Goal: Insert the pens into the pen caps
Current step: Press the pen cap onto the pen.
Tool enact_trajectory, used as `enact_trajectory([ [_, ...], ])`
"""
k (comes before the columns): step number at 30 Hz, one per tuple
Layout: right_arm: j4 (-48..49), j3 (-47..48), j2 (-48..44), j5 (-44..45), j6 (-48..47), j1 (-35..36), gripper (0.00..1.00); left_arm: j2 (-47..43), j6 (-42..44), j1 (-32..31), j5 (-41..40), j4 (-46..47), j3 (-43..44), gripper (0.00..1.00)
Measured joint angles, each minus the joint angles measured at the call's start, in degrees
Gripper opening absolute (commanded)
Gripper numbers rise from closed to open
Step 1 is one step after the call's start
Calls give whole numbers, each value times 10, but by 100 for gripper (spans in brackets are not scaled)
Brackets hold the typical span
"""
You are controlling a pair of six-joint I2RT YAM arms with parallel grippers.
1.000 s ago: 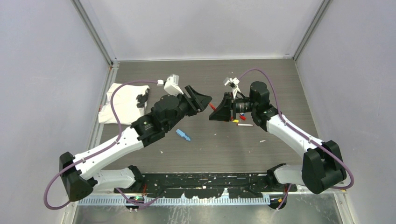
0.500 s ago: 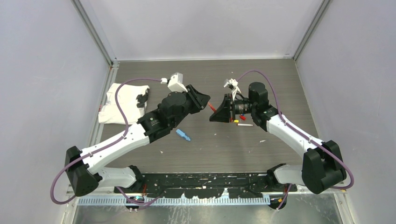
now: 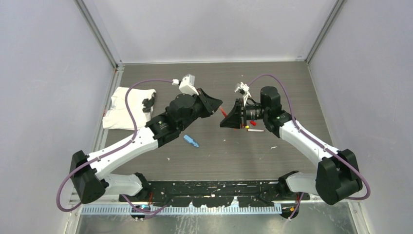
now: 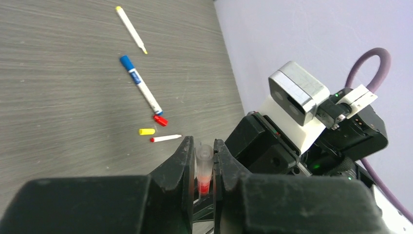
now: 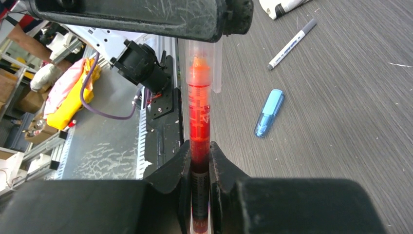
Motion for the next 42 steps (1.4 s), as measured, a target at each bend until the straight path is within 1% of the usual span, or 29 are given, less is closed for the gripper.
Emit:
enact_trajectory([
  [3,-4,-4,-9,3,-6,-2,1,5,7,11,47,43,-14,1],
  [9,10,-40,-20,5,11,-3,1,5,-20,31,128,159,-90,1],
  [17,18,-54,-34,-13,35,-5,1,5,-33,47,217,217,-120,1],
  [18,24,-56,-34,-20,45,-5,1,5,-33,49,229,231,-125,1],
  [21,89,-78,-32,-52,103,-5,1,19,-33,55,280,295,-143,0],
  [24,108,-88,-30,-79,128,-5,1,38,-33,59,328,354,-158,1],
  [27,108,-91,-30,-92,133,-3,1,38,-9,64,361,368,-163,1],
  [29,92,-90,-30,-90,123,-3,1,30,26,65,370,332,-155,1],
  [31,62,-89,-32,-78,101,-3,1,13,74,64,365,261,-138,0],
  [33,28,-81,-33,-55,73,-4,1,-3,105,64,342,205,-129,1],
  [36,-33,-60,-34,-6,22,-5,1,-21,111,57,278,153,-128,1],
  [39,-83,-45,-35,26,-24,-5,1,-22,77,35,209,152,-134,0],
  [41,-109,-42,-36,27,-44,-5,1,-19,50,18,174,174,-147,1],
  [42,-106,-44,-36,22,-42,-5,1,-17,34,15,164,191,-155,1],
])
